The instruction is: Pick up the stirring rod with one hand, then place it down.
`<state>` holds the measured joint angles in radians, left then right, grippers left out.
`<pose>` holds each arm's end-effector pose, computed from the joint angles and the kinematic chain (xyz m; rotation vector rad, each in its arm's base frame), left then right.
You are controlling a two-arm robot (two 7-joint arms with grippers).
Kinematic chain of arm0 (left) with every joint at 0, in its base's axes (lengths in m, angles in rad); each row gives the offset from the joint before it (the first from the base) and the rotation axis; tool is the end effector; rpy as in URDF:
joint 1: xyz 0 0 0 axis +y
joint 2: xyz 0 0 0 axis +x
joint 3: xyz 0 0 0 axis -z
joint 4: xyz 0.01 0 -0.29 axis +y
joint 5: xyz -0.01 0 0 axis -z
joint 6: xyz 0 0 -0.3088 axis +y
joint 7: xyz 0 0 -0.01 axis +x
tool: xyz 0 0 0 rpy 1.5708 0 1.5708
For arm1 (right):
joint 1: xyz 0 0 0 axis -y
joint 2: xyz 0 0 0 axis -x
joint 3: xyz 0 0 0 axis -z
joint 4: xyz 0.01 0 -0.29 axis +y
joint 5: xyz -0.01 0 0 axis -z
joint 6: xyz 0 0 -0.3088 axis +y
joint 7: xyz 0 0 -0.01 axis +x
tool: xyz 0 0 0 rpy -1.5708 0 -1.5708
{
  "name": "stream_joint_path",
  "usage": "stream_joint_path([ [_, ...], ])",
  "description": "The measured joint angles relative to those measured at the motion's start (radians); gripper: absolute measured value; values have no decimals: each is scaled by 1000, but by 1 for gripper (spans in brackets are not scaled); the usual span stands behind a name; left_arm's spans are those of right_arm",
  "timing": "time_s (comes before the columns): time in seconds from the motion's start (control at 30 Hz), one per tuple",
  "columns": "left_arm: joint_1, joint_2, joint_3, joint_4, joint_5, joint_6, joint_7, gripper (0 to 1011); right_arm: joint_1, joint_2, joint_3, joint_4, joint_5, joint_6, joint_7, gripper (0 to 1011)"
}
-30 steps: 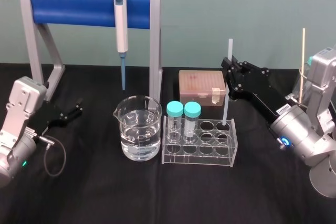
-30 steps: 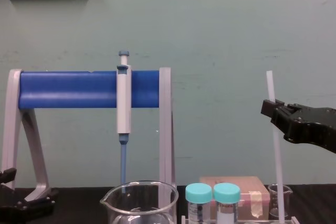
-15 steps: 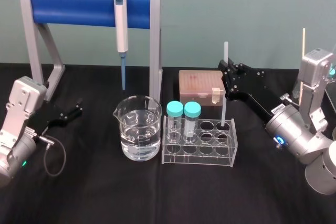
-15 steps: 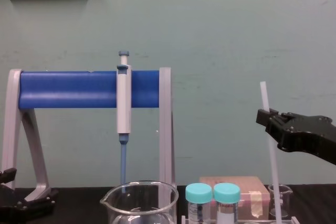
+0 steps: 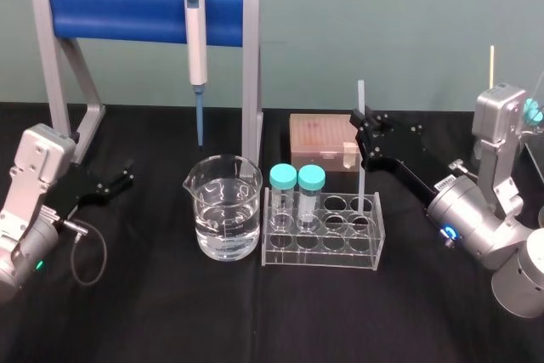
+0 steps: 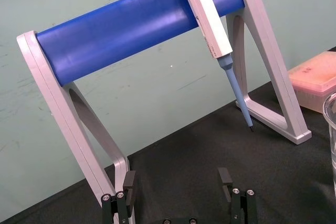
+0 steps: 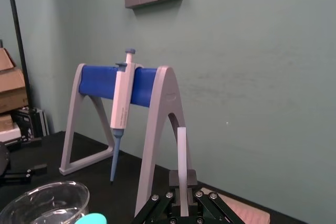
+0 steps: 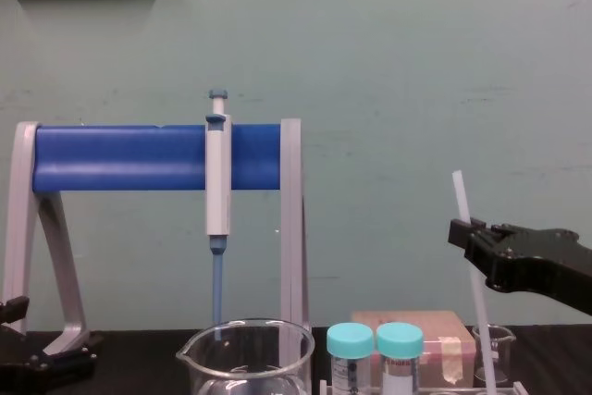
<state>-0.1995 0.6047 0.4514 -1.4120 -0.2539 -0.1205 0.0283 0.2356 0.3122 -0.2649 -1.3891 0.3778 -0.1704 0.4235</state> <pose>0.3581 0.0827 -0.3023 0.3045 -0.2850 1.2480 0.3873 -0.0297 -0.2817 0.1122 -0.1072 -0.9567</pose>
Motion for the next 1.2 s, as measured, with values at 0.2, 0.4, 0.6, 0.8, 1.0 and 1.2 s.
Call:
stream_joint_path([
  [0.2, 0, 0, 0, 0, 0, 0, 0, 1000, 1, -2, -3, 8, 2, 8, 0, 71],
  [0.4, 0, 0, 0, 0, 0, 0, 0, 1000, 3, -4, -5, 13, 7, 13, 1, 71],
  [0.6, 0, 0, 0, 0, 0, 0, 0, 1000, 2, -6, -8, 16, 9, 16, 1, 72],
  [0.8, 0, 0, 0, 0, 0, 0, 0, 1000, 3, -7, -13, 22, 8, 20, 0, 71],
  [1.0, 0, 0, 0, 0, 0, 0, 0, 1001, 6, -7, -17, 30, 4, 23, 0, 71],
  [1.2, 0, 0, 0, 0, 0, 0, 0, 1001, 7, -6, -18, 39, -1, 24, -2, 71],
])
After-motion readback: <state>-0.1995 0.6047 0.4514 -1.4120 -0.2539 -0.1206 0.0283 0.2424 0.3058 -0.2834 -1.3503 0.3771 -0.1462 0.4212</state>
